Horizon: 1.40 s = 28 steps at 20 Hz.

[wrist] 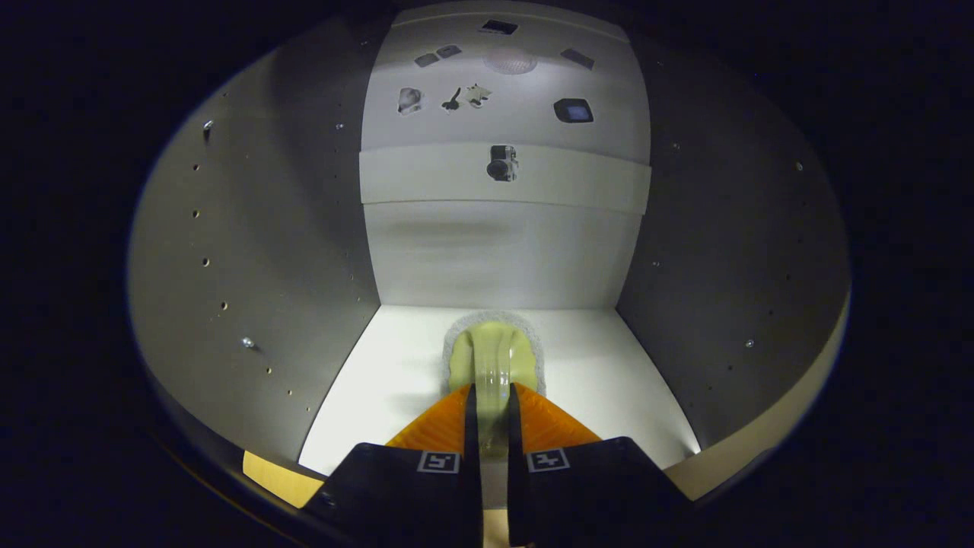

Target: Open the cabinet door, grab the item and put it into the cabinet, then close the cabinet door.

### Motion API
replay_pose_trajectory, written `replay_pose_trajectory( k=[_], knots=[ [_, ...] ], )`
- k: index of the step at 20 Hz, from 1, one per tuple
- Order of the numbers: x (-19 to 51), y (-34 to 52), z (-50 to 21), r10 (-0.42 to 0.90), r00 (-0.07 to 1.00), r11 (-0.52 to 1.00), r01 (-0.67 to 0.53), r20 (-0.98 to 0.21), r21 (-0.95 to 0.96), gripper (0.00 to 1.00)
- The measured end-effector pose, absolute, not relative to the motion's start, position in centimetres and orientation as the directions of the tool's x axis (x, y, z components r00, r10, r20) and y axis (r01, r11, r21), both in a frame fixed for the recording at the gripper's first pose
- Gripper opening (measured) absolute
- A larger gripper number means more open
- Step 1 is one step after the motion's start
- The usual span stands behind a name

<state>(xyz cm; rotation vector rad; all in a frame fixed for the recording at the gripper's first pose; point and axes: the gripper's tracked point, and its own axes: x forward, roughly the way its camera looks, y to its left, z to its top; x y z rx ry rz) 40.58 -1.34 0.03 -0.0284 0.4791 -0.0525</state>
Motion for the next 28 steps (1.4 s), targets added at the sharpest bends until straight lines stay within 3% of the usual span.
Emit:
replay_pose_trajectory(
  k=[3, 4, 6, 8, 9, 13, 15, 17, 18, 19, 22, 25, 28],
  knots=[
    [41.5, -1.9, -0.1, -0.067, 0.894, 0.998, 0.061, -0.444, -0.027, 0.22],
    [41.7, -2.1, -0.3, -0.072, 0.892, 0.997, 0.07, -0.446, -0.022, 0.28],
    [42.0, -2.5, -0.1, -0.075, 0.896, 0.997, 0.082, -0.437, -0.004, 0.29],
    [42.1, -2.5, 0.3, -0.078, 0.902, 0.996, 0.09, -0.425, 0.009, 0.51],
    [41.9, -2.5, 0.9, -0.075, 0.908, 0.996, 0.089, -0.413, 0.015, 0.57],
    [39.8, -1.8, 4.0, -0.066, 0.936, 0.997, 0.071, -0.346, 0.001, 0.61],
    [37.7, -1.5, 6.1, -0.073, 0.951, 0.997, 0.071, -0.3, -0.017, 0.61],
    [35.3, -0.8, 8.2, -0.065, 0.966, 0.998, 0.063, -0.251, -0.015, 0.68],
    [33.9, -0.5, 9.2, -0.061, 0.973, 0.998, 0.059, -0.224, -0.012, 0.78],
    [32.4, 0.0, 10.2, -0.056, 0.979, 0.998, 0.054, -0.197, -0.012, 0.81],
    [27.6, 0.6, 12.2, -0.072, 0.988, 0.997, 0.071, -0.14, -0.013, 0.83],
    [22.5, 1.6, 13.5, -0.073, 0.991, 0.997, 0.077, -0.116, 0.03, 0.99],
    [17.2, 1.6, 14.4, -0.105, 0.991, 0.992, 0.111, -0.088, 0.06, 0.99]
  ],
)
